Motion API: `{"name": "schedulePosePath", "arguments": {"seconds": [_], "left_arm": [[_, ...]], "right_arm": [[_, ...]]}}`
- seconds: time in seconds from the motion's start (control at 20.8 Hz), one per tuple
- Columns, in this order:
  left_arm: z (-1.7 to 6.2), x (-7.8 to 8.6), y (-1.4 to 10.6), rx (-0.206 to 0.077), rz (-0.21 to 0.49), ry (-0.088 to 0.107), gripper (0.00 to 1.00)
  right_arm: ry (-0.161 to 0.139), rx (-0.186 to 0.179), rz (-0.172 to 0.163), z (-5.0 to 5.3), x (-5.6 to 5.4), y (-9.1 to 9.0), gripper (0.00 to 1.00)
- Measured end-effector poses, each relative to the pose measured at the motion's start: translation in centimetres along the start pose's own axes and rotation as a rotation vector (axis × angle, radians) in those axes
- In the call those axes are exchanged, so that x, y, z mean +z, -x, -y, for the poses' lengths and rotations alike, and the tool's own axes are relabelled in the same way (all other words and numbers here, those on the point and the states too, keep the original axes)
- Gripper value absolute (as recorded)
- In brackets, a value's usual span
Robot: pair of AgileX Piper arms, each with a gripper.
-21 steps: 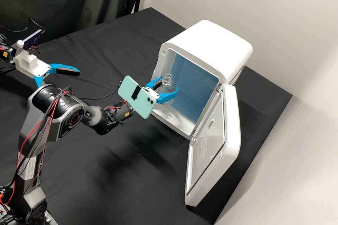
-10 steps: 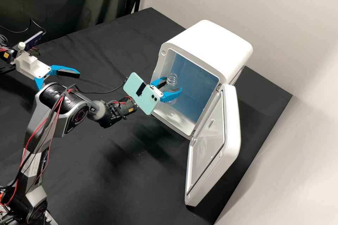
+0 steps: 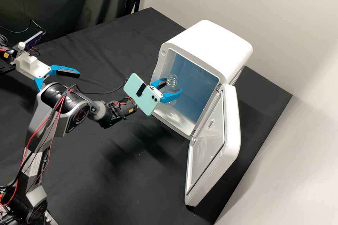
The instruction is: Place the flask in the incubator
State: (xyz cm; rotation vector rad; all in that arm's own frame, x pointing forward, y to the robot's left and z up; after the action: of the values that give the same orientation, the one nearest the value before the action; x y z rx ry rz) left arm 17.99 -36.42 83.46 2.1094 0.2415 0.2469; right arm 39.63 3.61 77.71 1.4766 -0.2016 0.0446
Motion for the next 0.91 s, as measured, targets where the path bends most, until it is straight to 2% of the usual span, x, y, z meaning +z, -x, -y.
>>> {"name": "schedulePosePath", "arguments": {"seconds": [0.24,0.48,0.62,0.82,0.91], "left_arm": [[0.00,0.0,0.0,0.000,0.000,0.000,1.00],[0.00,0.0,0.0,0.000,0.000,0.000,1.00],[0.00,0.0,0.0,0.000,0.000,0.000,1.00],[0.00,0.0,0.0,0.000,0.000,0.000,1.00],[0.00,0.0,0.0,0.000,0.001,0.000,1.00]], "right_arm": [[0.000,-0.007,0.006,0.1,0.1,0.0,0.00],[0.029,-0.062,0.024,0.6,1.0,1.7,0.00],[0.028,-0.094,0.022,0.4,1.3,3.3,0.00],[0.033,-0.138,-0.004,0.2,1.7,4.7,0.00],[0.033,-0.143,0.010,-0.2,2.4,5.1,0.00]]}}
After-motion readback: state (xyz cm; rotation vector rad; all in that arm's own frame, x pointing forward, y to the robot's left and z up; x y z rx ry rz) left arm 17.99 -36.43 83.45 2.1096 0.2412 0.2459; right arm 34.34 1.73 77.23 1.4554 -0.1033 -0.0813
